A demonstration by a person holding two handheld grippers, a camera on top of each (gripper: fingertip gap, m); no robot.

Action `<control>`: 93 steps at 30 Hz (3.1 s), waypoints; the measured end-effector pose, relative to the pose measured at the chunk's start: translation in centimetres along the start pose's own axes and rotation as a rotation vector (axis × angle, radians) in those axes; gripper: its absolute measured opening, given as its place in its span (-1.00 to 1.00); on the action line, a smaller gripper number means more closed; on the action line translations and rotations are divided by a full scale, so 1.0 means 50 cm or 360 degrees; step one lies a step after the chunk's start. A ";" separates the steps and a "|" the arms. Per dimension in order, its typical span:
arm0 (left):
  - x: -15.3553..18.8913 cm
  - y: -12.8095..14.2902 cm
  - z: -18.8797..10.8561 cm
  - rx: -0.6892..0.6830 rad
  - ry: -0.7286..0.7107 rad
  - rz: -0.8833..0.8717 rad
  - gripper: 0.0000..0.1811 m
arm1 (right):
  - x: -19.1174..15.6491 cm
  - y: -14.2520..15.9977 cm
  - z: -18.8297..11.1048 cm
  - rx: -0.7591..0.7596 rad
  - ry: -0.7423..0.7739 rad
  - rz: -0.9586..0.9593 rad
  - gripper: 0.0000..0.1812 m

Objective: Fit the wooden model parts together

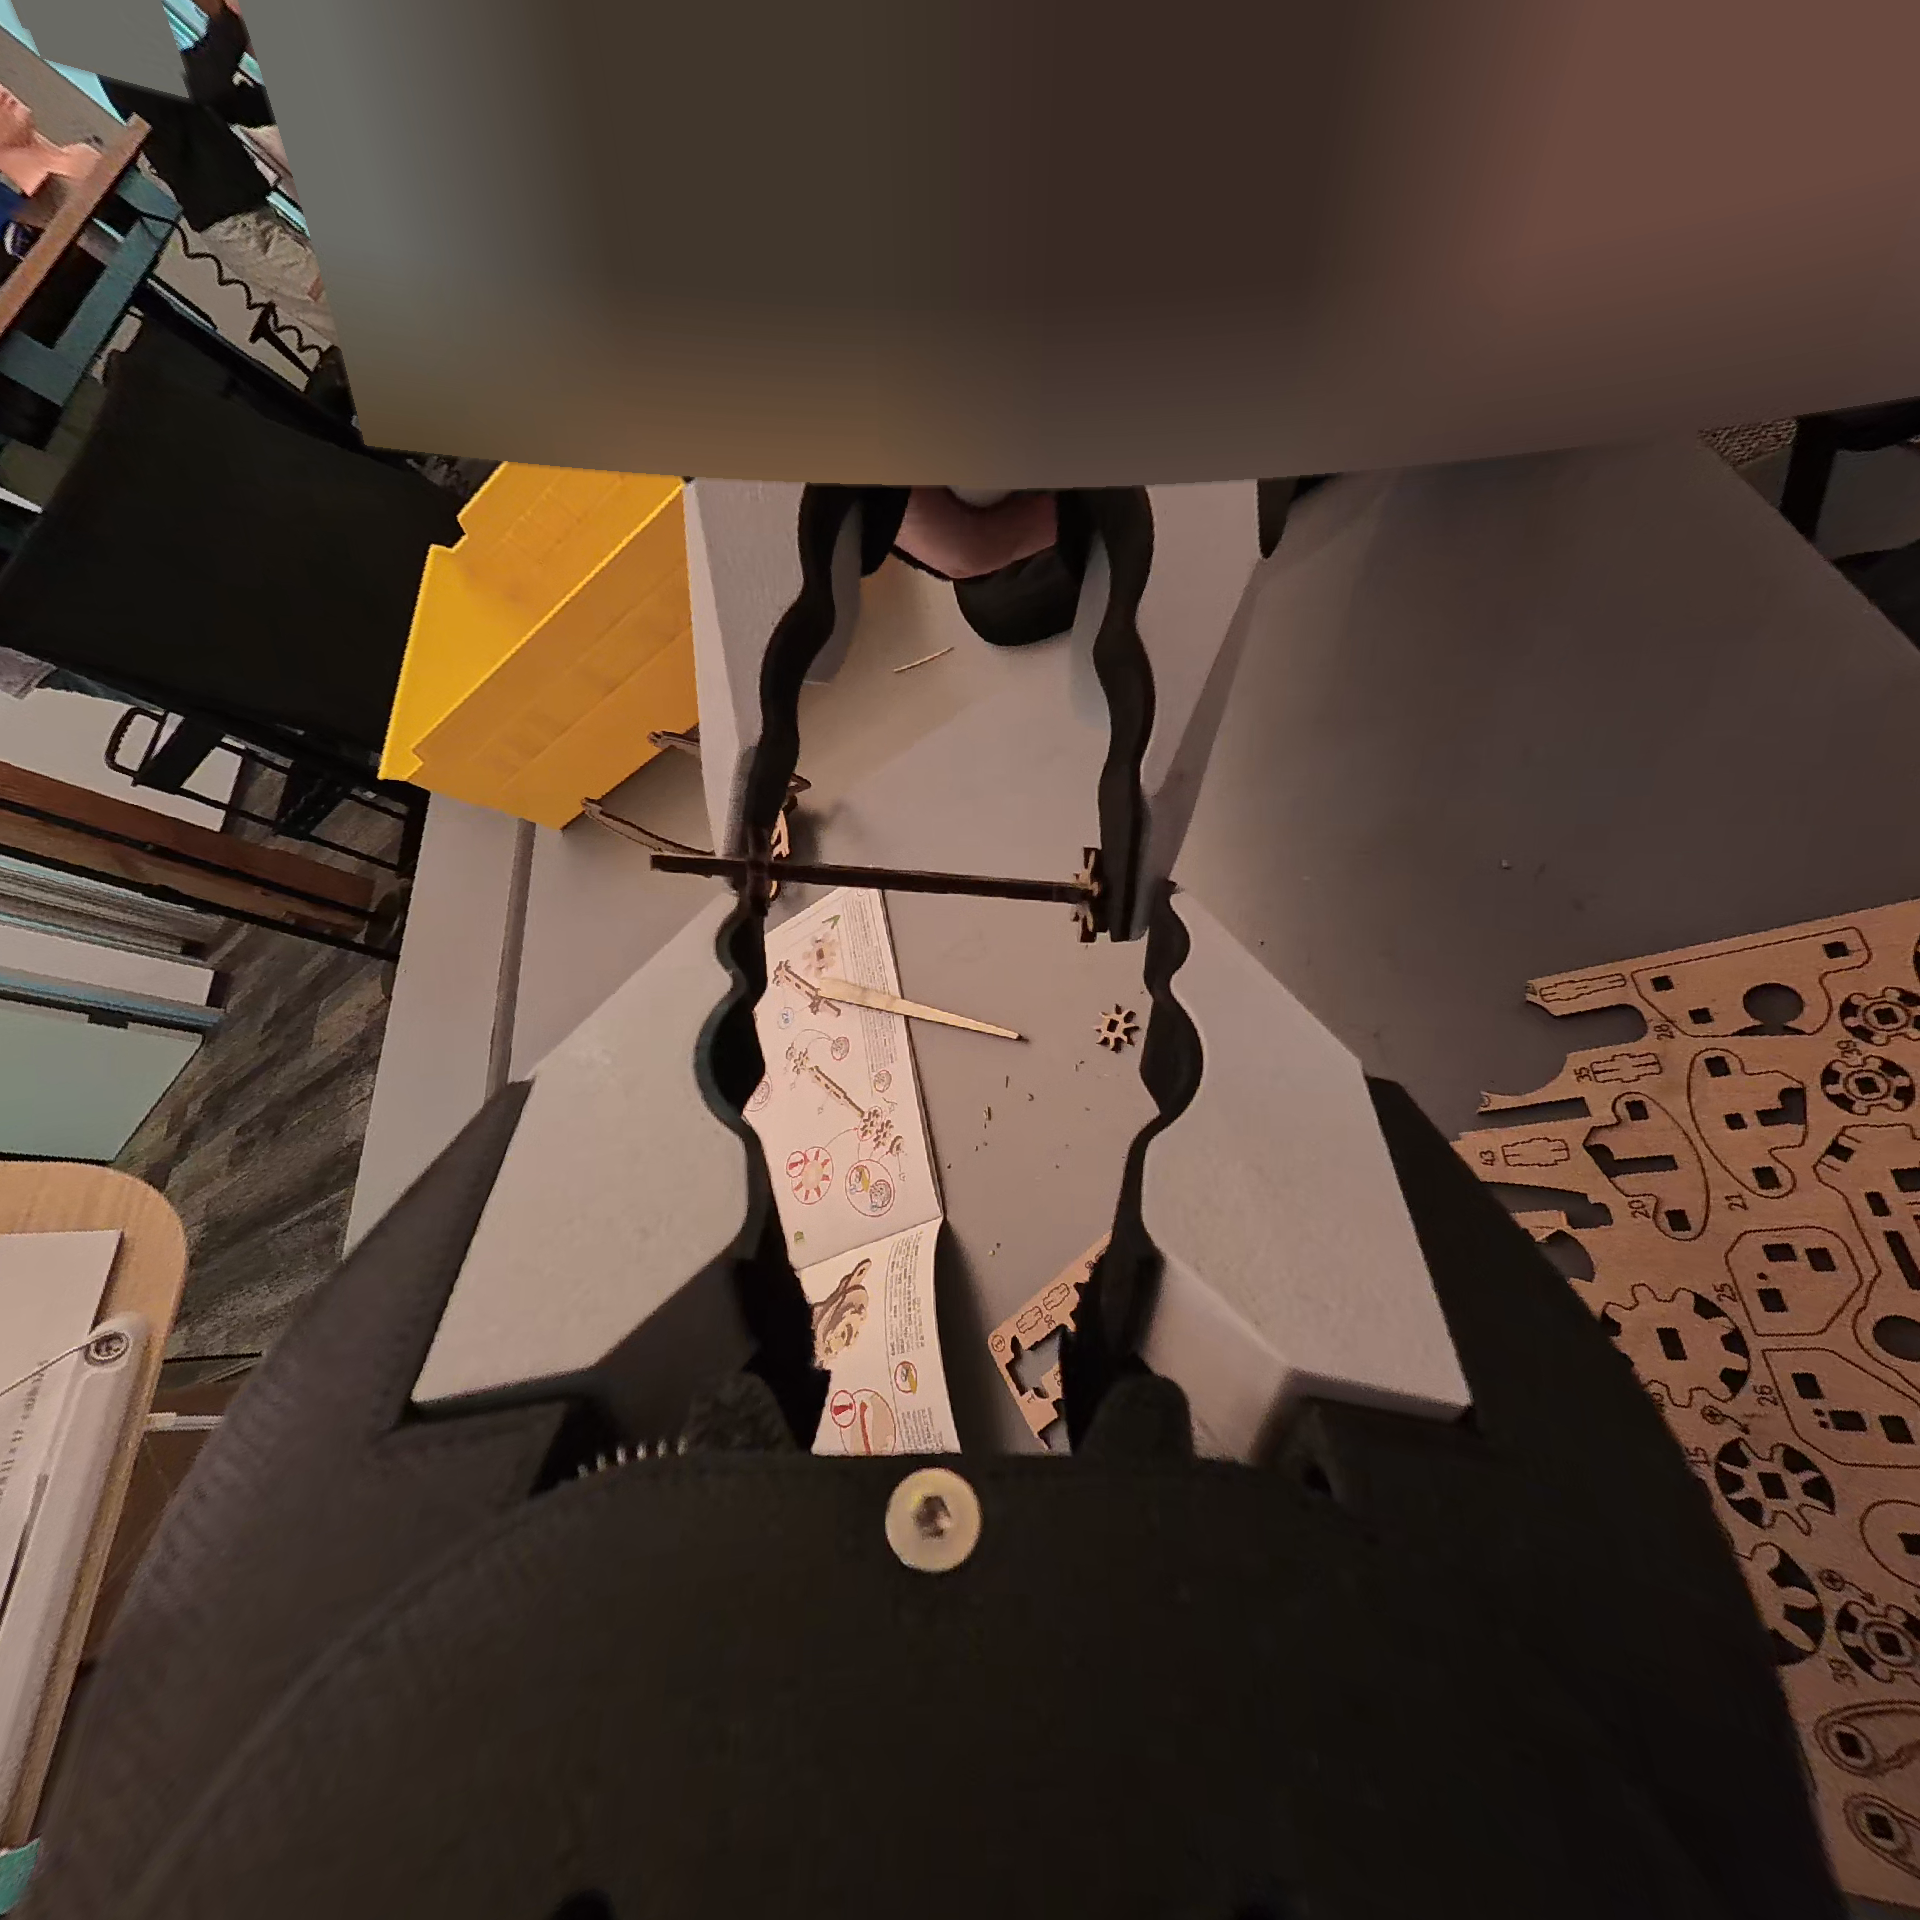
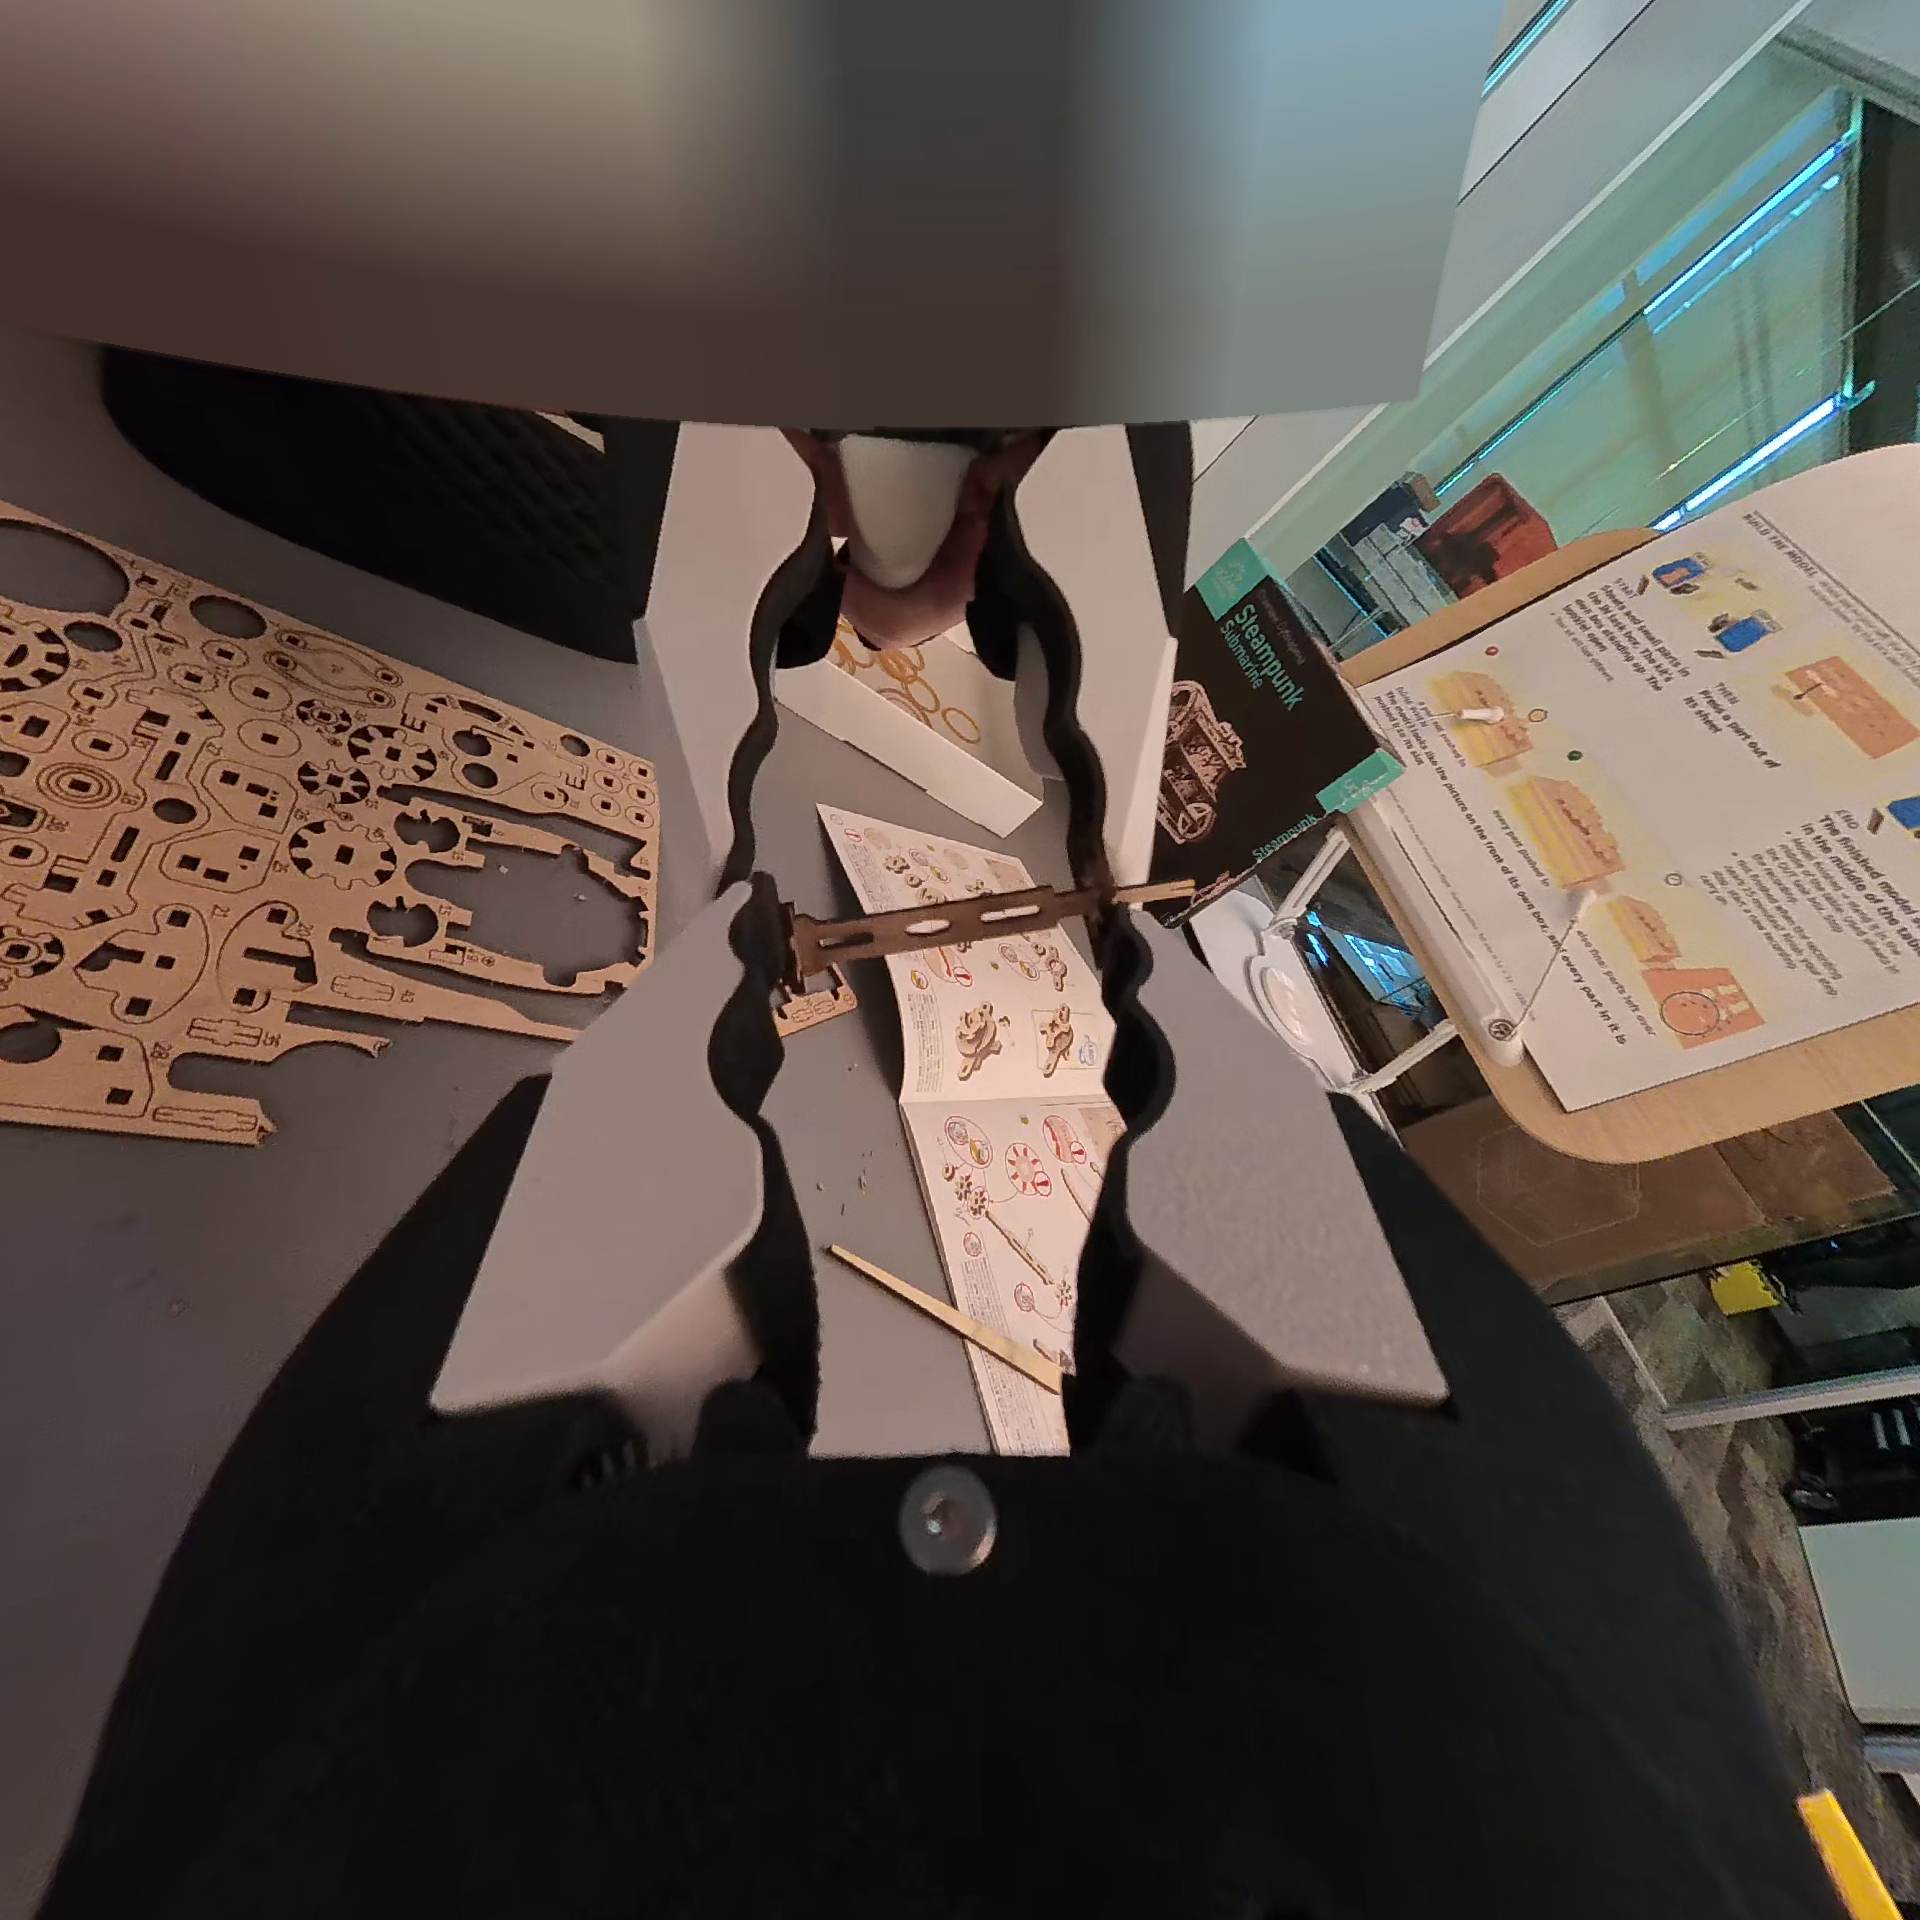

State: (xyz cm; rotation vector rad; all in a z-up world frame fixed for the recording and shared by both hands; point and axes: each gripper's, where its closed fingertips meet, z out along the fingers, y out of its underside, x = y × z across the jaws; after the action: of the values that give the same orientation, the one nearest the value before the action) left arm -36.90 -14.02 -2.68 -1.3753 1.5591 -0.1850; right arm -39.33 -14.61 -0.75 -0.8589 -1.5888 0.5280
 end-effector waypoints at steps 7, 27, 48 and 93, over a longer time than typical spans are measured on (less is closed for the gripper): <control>-0.003 0.003 -0.001 -0.0019 -0.0013 0.0022 -0.20 | 0.001 0.002 0.002 -0.0017 0.0017 -0.0023 -0.33; 0.010 0.064 0.031 -0.0346 0.0001 -0.0015 -0.20 | -0.017 0.065 0.029 -0.0256 -0.0100 0.0077 -0.33; -0.005 0.073 0.022 -0.0390 -0.0038 -0.0010 -0.20 | -0.008 0.061 0.039 -0.0195 -0.0084 0.0189 -0.32; 0.000 0.122 0.052 -0.0518 -0.0059 0.0024 -0.11 | -0.031 0.135 0.058 -0.0416 -0.0240 0.0427 -0.32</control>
State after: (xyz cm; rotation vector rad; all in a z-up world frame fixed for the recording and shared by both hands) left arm -39.02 -10.71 -8.02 -1.6068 1.6174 0.1087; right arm -40.51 -11.20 -7.35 -1.2663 -1.7147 0.5935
